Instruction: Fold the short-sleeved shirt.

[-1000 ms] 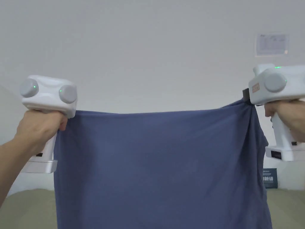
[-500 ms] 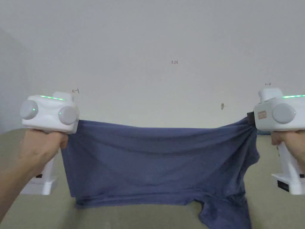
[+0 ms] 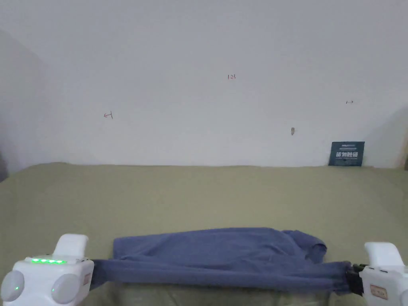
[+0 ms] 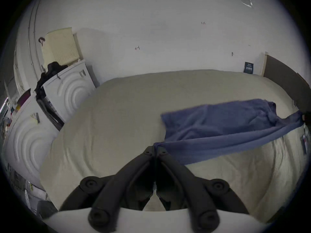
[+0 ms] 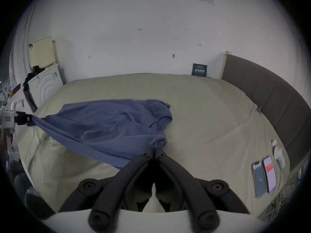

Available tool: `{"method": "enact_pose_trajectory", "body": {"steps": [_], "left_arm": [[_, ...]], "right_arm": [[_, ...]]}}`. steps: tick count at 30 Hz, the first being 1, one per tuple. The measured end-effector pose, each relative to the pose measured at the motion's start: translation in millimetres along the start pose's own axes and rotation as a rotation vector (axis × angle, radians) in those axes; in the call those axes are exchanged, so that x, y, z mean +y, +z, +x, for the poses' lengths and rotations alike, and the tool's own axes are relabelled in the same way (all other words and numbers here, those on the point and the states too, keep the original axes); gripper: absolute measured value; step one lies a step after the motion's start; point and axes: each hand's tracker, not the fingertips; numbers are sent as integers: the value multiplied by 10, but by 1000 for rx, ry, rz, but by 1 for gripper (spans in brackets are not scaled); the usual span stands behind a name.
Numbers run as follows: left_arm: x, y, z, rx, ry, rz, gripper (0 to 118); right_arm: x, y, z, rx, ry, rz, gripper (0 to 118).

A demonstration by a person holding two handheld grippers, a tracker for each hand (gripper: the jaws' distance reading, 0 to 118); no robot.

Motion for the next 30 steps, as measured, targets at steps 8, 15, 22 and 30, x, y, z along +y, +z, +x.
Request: {"method": "enact_pose_trajectory", "body": {"steps": [8, 15, 22, 30], "left_arm": [[-1142, 1065, -290, -67, -8, -51, 0], [-1915, 1354, -490, -91, 22, -122, 0], [-2098, 1313, -506, -83, 24, -142, 0], [-2079, 1290, -603, -139, 91, -152, 117]], "right_arm": [[-1096, 1122, 32, 50, 39, -38, 1], [-1813, 1518, 33, 60, 47, -90, 1], [-1982, 1480, 22, 61, 35, -134, 1], [-2009, 1485, 114, 59, -9, -178, 116]]}}
